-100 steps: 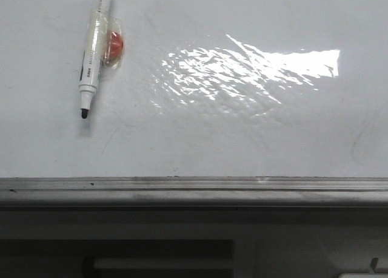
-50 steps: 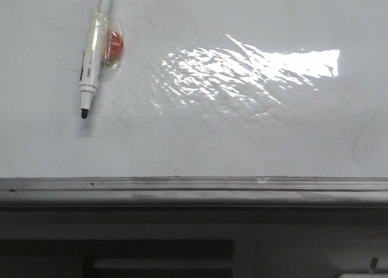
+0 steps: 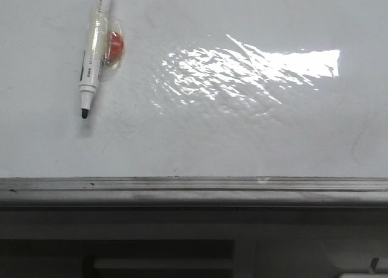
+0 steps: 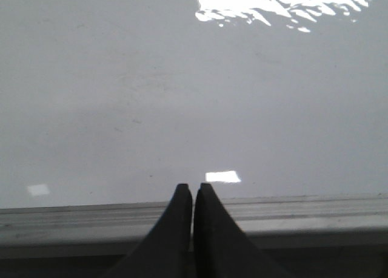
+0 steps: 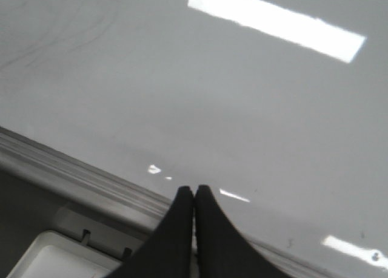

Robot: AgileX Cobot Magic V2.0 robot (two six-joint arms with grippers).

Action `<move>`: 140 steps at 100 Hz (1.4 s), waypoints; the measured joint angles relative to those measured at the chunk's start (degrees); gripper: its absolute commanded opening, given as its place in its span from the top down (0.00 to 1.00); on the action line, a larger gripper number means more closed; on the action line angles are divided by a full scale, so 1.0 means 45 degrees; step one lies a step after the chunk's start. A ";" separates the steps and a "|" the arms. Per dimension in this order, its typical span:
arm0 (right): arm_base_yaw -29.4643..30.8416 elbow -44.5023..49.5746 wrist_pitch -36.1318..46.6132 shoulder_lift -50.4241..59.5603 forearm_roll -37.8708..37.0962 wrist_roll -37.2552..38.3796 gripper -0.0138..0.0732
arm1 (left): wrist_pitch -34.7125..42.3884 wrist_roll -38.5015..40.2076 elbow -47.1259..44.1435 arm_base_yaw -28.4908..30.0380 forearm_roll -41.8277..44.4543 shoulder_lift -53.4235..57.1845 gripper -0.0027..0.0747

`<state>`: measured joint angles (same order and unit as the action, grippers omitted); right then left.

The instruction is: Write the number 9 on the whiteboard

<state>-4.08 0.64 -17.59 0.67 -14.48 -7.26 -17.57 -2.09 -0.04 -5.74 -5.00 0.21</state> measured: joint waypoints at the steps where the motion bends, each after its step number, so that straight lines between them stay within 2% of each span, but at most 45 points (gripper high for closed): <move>1: 0.0000 0.0000 0.0078 0.0000 -0.0058 0.0000 0.89 | 0.0116 0.0000 0.0000 0.0000 -0.0191 0.0000 0.99; 16: 0.0000 0.0000 0.2071 0.0000 0.0102 0.0217 0.89 | 0.1889 0.0000 0.0000 0.0000 -0.6309 0.0000 0.99; 28: 0.0000 0.0000 0.3708 0.0000 0.2158 0.0591 0.89 | 0.3095 0.0005 0.0000 0.0000 -1.0056 0.0000 0.99; 32: 0.0000 0.0000 0.3908 0.0000 0.3097 0.0627 0.89 | 0.3259 0.0005 0.0009 0.0000 -1.0761 0.0000 0.99; 40: 0.0000 0.0000 0.4129 0.0000 0.6073 0.0736 0.89 | 0.3309 0.0005 0.0009 0.0000 -1.1786 0.0000 0.99; 54: 0.0000 0.0000 0.4264 0.0000 1.1098 0.0868 0.89 | 0.2599 0.0027 0.0000 0.0000 -1.2265 0.0000 0.99; 63: 0.0000 0.0000 0.4235 0.0000 1.2573 0.0899 0.89 | 0.1845 -0.0338 0.0024 0.0000 -1.2266 0.0000 0.99; 79: -0.0020 -0.0764 0.2886 0.0000 1.2188 0.0295 0.89 | 0.0625 -0.2085 0.0631 0.0000 -1.1796 -0.0082 0.99; 93: -0.0020 -0.2747 0.0290 -0.0670 1.0381 -0.0577 0.88 | -0.0948 -0.3792 0.2621 0.0000 -0.9604 -0.1547 0.98; 98: -0.0020 -0.3428 -0.0578 -0.1207 0.9495 -0.0767 0.88 | -0.1545 -0.4375 0.3418 0.0000 -0.8638 -0.2356 0.92; 102: -0.0020 -0.3962 -0.1173 -0.1703 0.8957 -0.0823 0.83 | -0.2010 -0.4842 0.3971 0.0000 -0.8147 -0.3104 0.87; 108: -0.0020 -0.4624 -0.1842 -0.2370 0.8150 -0.0846 0.73 | -0.2526 -0.5553 0.4879 0.0000 -0.7584 -0.4228 0.73; 119: -0.0020 -0.5778 -0.2679 -0.3583 0.7396 -0.0898 0.46 | -0.3191 -0.6545 0.6139 -0.0190 -0.7322 -0.5913 0.50; 120: -0.0020 -0.5908 -0.2794 -0.3650 0.7373 -0.0897 0.41 | -0.3245 -0.6649 0.6199 -0.0258 -0.7322 -0.6107 0.49; 128: -0.0020 -0.6537 -0.3459 -0.4387 0.7250 -0.0935 0.28 | -0.3421 -0.7322 0.6768 -0.0718 -0.7391 -0.7067 0.47; 140: -0.0056 -0.7033 -0.4296 -0.5104 0.7207 -0.0935 0.27 | -0.3523 -0.8172 0.7166 -0.1795 -0.8024 -0.8446 0.47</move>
<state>-4.33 -31.01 -36.92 -22.29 17.95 -11.47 -33.42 -38.86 32.21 -13.82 -41.10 -37.79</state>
